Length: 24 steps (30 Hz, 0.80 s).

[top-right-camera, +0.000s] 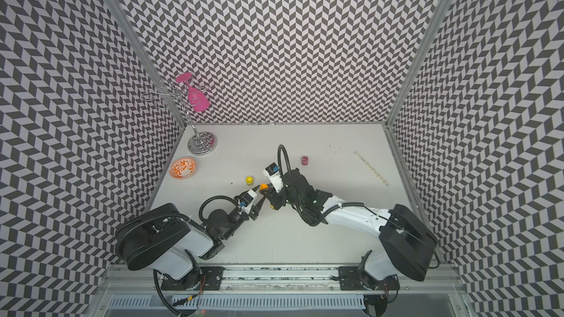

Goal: Close the paint jar lid
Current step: Pick up the paint jar from the center of the board.

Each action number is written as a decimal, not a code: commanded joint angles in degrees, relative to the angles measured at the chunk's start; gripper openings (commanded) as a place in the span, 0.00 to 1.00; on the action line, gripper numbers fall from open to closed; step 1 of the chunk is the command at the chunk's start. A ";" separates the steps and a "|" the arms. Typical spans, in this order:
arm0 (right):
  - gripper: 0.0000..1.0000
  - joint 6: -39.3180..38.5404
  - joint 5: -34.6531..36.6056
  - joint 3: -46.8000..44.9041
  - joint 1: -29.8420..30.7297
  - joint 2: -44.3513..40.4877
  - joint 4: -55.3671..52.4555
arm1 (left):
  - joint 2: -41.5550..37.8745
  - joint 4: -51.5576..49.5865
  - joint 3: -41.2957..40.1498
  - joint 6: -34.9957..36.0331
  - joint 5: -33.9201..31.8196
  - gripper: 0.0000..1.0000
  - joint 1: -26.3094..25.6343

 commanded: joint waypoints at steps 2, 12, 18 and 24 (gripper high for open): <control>0.27 0.42 0.95 -0.22 0.55 0.50 3.66 | -0.39 18.66 -0.41 -0.07 0.19 0.41 -0.35; 0.27 0.41 1.04 -0.07 0.72 0.84 3.58 | -0.60 18.57 -0.65 1.03 0.97 0.34 -0.30; 0.28 0.32 1.63 -0.11 0.78 0.46 3.49 | -0.82 18.44 -1.01 2.39 0.96 0.25 -0.36; 0.40 0.23 3.04 -0.63 0.81 -1.51 3.24 | -1.25 16.52 -0.66 2.49 0.89 0.25 -0.33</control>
